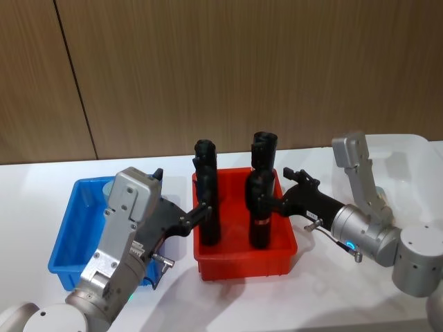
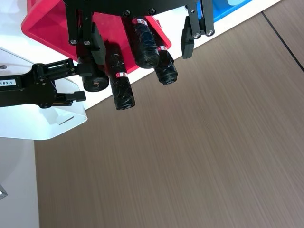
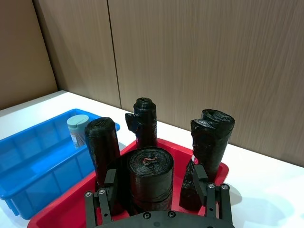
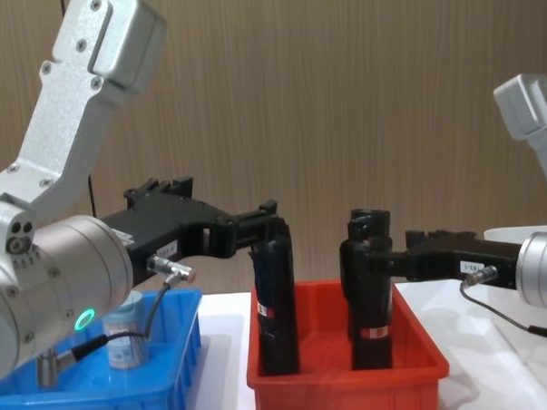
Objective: Pick the cotton swabs from the blue box and place them into the white box.
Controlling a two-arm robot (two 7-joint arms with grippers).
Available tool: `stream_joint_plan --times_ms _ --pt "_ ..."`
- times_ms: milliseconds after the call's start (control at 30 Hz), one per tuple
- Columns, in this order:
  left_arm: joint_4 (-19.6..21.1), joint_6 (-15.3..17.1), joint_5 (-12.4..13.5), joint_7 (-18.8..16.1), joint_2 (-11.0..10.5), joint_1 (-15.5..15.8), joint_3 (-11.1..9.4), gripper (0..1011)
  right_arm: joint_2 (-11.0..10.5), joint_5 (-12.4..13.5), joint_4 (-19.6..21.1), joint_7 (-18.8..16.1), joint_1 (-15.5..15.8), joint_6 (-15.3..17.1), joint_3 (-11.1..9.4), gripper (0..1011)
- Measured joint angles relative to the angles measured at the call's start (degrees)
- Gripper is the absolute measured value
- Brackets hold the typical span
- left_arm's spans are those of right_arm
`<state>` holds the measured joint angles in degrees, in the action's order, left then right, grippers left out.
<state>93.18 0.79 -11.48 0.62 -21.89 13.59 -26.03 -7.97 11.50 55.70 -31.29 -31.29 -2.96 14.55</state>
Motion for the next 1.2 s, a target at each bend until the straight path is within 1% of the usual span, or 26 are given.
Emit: stream_joint_plan --times_ms 533,1200 --pt "0.0 0.0 0.0 0.0 0.0 0.0 0.0 1004 0.0 0.0 0.1 -0.3 0.0 0.1 0.1 1002" --pt "0.0 0.0 0.0 0.0 0.0 0.0 0.0 1004 0.4 0.2 -0.9 -3.1 -1.1 0.0 1.0 1002"
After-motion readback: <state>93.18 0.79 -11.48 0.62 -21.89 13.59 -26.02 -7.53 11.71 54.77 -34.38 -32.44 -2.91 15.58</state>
